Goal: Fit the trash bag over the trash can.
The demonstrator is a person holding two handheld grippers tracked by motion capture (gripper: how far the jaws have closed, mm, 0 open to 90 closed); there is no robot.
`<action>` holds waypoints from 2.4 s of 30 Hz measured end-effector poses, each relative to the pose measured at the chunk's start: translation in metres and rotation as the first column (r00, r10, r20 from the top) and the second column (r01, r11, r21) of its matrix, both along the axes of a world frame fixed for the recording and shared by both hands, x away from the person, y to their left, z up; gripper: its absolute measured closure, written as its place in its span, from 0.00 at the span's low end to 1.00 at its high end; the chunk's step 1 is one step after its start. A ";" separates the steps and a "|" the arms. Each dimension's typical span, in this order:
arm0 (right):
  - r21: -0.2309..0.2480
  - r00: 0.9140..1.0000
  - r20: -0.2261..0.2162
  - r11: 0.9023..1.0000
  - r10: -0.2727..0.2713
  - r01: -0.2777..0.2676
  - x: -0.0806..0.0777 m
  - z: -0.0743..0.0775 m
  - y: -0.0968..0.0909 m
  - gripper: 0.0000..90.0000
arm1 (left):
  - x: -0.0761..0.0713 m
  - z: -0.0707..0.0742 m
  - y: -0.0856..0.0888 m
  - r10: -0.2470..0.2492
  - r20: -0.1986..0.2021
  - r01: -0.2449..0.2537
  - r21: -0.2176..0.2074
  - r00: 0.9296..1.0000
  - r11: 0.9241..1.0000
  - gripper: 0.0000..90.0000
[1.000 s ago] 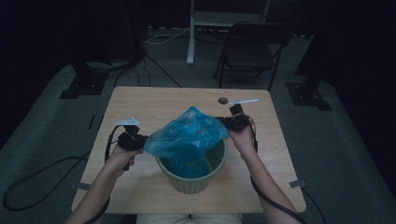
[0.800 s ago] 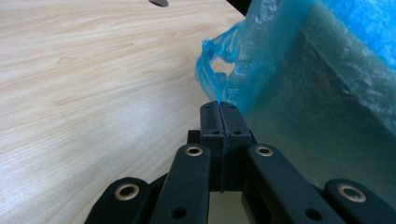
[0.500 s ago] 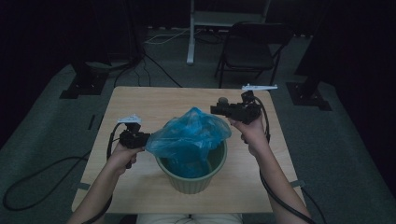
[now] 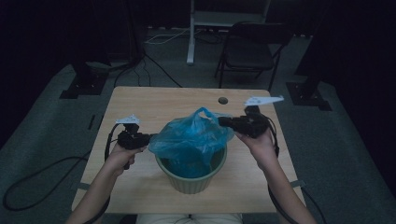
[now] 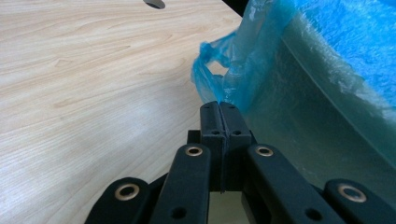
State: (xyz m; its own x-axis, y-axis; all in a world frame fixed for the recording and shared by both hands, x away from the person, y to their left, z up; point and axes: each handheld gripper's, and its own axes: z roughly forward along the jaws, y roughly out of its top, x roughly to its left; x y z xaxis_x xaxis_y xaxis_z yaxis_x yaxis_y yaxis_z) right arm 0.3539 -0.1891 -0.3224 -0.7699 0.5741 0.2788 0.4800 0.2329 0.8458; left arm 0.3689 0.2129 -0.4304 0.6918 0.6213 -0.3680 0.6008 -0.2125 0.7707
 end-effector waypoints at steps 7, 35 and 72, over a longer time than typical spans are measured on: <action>0.157 0.996 0.023 0.983 0.089 -0.091 -0.072 -0.018 -0.029 1.00 | -0.005 -0.004 0.007 0.005 -0.004 -0.005 0.026 1.000 1.000 1.00; 0.119 0.987 -0.151 0.991 -0.051 0.069 -0.084 -0.105 -0.047 0.73 | -0.010 -0.005 0.009 0.012 0.010 -0.012 -0.018 1.000 1.000 1.00; -0.005 0.915 -0.002 0.915 0.403 -0.403 -0.151 -0.085 0.097 1.00 | -0.009 -0.002 0.009 0.028 0.022 -0.029 0.027 0.999 0.999 1.00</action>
State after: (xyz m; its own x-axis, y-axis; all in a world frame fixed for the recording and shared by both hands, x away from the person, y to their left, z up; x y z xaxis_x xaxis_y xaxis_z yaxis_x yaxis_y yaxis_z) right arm 0.2034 -0.0920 -0.4079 -0.9361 0.2166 0.2772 0.3450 0.4110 0.8438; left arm 0.3598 0.2217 -0.4326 0.6815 0.6505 -0.3352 0.5898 -0.2172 0.7778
